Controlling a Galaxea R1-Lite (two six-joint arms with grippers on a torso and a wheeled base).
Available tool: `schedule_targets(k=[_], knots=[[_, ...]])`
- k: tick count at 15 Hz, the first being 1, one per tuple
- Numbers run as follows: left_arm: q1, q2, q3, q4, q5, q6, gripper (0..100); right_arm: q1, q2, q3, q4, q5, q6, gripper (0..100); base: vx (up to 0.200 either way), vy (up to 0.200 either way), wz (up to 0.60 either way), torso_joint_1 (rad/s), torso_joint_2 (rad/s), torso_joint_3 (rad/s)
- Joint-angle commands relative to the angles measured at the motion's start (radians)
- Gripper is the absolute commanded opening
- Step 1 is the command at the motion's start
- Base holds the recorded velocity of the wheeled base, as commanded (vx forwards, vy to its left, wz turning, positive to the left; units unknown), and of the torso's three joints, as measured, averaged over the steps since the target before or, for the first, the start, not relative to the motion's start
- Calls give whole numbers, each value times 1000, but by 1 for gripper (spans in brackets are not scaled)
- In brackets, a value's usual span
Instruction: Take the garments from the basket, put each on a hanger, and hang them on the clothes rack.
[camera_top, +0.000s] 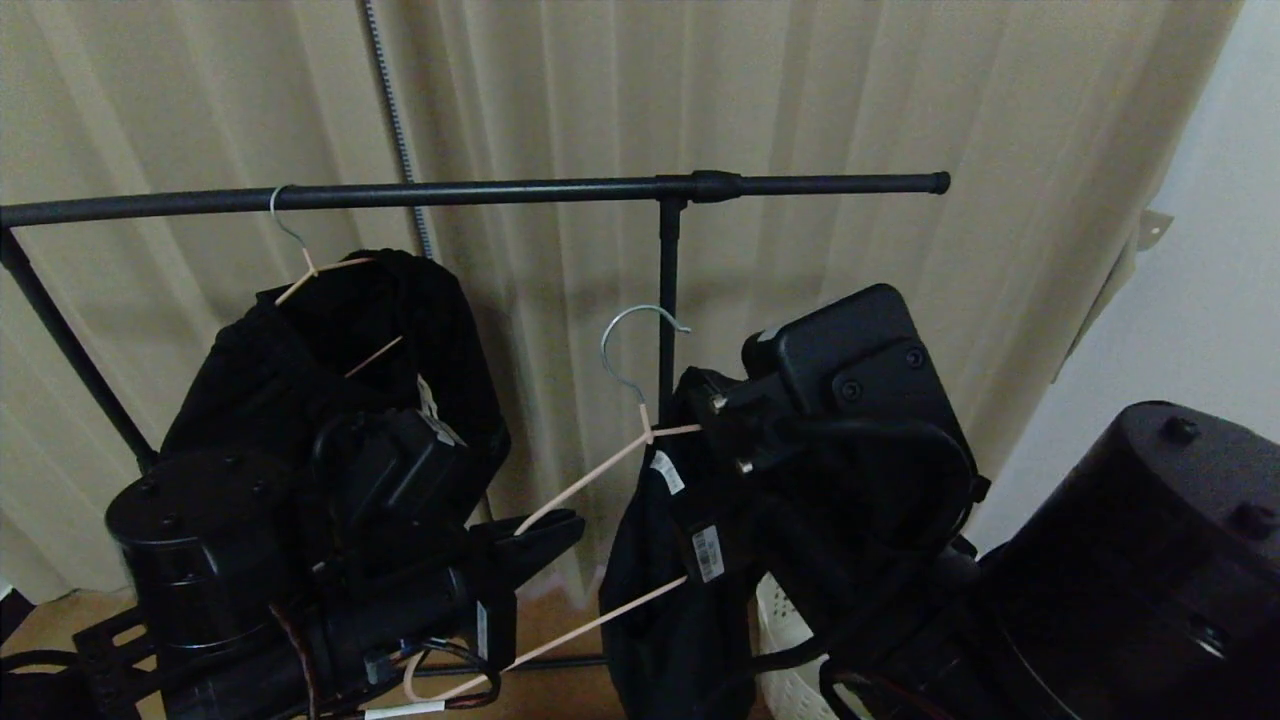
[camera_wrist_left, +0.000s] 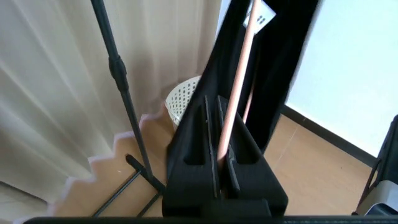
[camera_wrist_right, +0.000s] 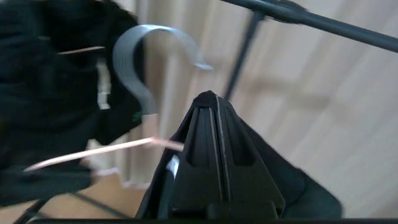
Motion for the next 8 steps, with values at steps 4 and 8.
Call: schedule_targets(k=[4,8], knots=[[-3,13,21,-68,2,-1,0,26,3,21,-10,-1,1,0,0,0,0,0,0,0],[-1,5,71,-152,2,-1,0,-42,-68,99,-13,-1,16,100,0,0,0,0,0,0]])
